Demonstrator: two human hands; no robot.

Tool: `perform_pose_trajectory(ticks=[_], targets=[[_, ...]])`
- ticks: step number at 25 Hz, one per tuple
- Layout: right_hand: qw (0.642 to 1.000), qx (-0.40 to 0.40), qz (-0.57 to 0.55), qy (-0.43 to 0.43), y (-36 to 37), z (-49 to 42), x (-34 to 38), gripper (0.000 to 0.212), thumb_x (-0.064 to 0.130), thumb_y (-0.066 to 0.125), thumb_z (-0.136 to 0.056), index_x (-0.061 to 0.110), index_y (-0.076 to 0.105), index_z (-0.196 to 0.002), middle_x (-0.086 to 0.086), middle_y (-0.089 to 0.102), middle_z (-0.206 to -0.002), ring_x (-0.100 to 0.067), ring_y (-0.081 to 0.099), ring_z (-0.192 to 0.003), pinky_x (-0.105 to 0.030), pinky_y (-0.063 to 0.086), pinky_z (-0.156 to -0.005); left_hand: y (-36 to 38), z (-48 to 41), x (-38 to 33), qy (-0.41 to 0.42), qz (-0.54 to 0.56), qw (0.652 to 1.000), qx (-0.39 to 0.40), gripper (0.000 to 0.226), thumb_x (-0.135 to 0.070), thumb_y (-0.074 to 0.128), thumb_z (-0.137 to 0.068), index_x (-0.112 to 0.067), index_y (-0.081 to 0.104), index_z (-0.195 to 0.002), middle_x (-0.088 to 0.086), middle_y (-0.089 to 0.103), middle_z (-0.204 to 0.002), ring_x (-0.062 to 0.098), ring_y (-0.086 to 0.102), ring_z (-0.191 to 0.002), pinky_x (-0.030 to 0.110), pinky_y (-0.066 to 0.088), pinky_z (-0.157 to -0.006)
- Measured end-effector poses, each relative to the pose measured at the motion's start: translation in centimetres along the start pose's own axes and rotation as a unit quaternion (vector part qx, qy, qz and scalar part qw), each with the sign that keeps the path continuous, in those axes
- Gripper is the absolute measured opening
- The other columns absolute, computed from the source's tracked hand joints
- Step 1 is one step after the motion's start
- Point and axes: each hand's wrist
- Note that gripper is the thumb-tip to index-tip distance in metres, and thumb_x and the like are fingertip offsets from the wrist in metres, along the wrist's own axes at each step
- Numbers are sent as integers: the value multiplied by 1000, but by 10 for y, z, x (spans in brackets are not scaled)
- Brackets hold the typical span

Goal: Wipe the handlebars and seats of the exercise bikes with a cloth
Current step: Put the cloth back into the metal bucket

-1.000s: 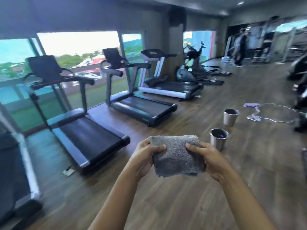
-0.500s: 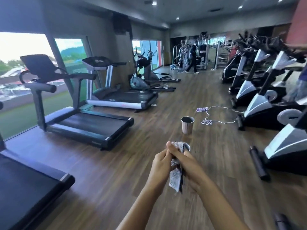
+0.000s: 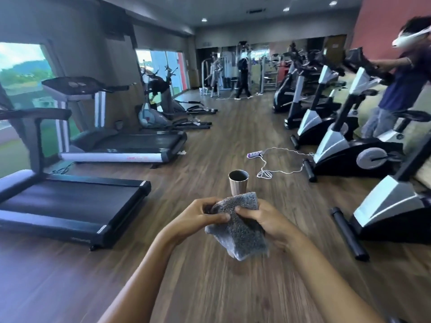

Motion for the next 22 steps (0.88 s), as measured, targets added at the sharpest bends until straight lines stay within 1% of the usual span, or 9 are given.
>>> perform_pose_trajectory(ticks=[2,3,5,9,12,17,19,21,22], targets=[[999,-37,17,-8,-19,-40,6,14,1,61,-94,-2,67,-106,-19,72,-99,-25,70,-87,-33,59,-80,-27,-54,8,-2,-33,999,3,17,-5,79,-81,1,73,-95,8,72,-88,14,64,-83,28,52,-78],[998,-64,19,-8,-32,-62,7,11,1,62,-93,0,68,-102,-17,73,-96,-23,71,-84,-30,59,-77,-40,-85,14,-5,-45,999,6,11,-5,81,-79,-1,74,-86,6,70,-80,12,62,-75,25,50,-71],[994,-106,25,-3,-57,-96,7,9,0,65,-91,3,70,-97,-12,75,-91,-19,73,-80,-26,59,-72,-54,-139,25,-9,-46,999,11,8,-5,83,-76,-6,75,-78,4,69,-72,9,61,-68,21,47,-66],[983,-177,43,6,-108,-174,-7,7,3,70,-88,8,73,-91,-5,78,-84,-16,74,-77,-20,55,-63,-63,-239,59,-7,-17,1000,-1,13,-3,83,-76,2,74,-83,3,70,-72,9,64,-68,21,49,-64],[975,-215,57,14,-153,-244,-30,10,0,70,-88,9,73,-88,1,77,-77,-12,72,-72,-17,53,-61,-67,-311,99,-36,12,999,-13,11,3,78,-79,-6,77,-85,2,71,-74,11,66,-70,24,52,-65],[974,-154,150,77,-237,-388,-112,14,-5,68,-87,6,74,-93,2,72,-80,-8,63,-74,-10,48,-65,-72,-426,227,-138,-13,988,-67,27,3,73,-80,-21,81,-90,3,77,-84,12,70,-79,32,56,-80],[969,-111,186,118,-269,-442,-160,18,-3,69,-87,14,76,-89,3,73,-85,-7,63,-80,-12,47,-72,-63,-462,283,-202,-31,974,-100,30,1,72,-79,-26,82,-89,0,78,-85,10,70,-82,32,55,-83],[957,-90,225,161,-293,-476,-212,26,-1,70,-86,24,75,-84,5,74,-86,-4,63,-80,-15,46,-74,-45,-482,331,-254,-49,959,-117,24,-2,73,-80,-22,81,-91,-4,77,-85,0,67,-81,18,51,-78],[948,-88,243,184,-303,-488,-238,27,-3,69,-85,23,75,-84,4,74,-86,-3,62,-78,-16,45,-72,-35,-490,352,-276,-59,952,-122,22,-2,73,-81,-20,81,-93,-7,76,-85,-7,64,-78,10,46,-73]])
Point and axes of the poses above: each hand's wrist, its own z-axis away from the middle knuckle, its own y-axis out of the palm, x = y × z
